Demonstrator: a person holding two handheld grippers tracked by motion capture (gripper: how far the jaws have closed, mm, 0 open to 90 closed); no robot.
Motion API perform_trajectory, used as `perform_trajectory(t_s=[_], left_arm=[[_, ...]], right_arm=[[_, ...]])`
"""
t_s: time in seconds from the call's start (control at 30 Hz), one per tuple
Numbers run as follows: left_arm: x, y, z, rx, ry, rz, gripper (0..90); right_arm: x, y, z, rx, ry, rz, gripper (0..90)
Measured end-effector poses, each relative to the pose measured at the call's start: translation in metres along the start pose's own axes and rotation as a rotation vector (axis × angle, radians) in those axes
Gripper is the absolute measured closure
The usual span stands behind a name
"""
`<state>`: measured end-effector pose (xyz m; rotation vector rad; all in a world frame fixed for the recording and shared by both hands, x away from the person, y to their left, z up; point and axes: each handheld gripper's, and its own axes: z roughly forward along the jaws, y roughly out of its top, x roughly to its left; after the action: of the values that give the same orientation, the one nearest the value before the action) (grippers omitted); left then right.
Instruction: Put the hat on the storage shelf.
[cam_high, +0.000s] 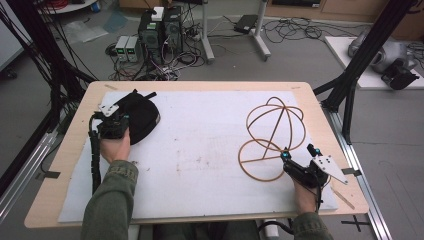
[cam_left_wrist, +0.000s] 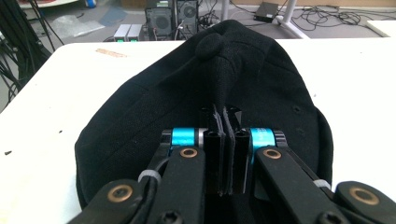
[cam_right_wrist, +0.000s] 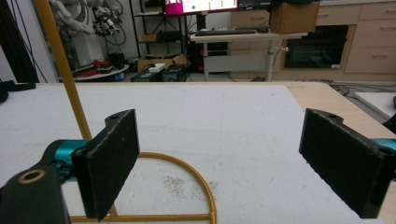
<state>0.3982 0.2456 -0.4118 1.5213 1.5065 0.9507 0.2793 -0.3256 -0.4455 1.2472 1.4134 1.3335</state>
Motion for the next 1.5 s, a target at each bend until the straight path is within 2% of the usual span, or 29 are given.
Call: perform_trajectory(t_s=[0.23,0.37,0.7,1.0,1.5], left_arm=[[0.003,-0.003,-0.008,-0.036,0.001,-0.008,87.9],[0.009,-0.003,-0.015,-0.067,-0.007,-0.032,87.8],[0.014,0.003,-0.038,-0.162,0.021,-0.055,87.8],[0.015,0.009,-0.062,-0.25,-0.014,-0.064,87.7],[0.017,0.02,-0.094,-0.363,-0.066,-0.077,87.6]], right_arm=[[0.0,0.0,0.0,-0.004,-0.002,0.001,11.3],[0.0,0.0,0.0,0.002,-0.003,-0.004,11.3],[0.001,-0.001,0.0,0.006,-0.005,-0.017,11.3],[0.0,0.0,0.0,0.001,-0.009,-0.026,11.3],[0.001,0.0,-0.001,0.002,-0.01,-0.014,11.3]])
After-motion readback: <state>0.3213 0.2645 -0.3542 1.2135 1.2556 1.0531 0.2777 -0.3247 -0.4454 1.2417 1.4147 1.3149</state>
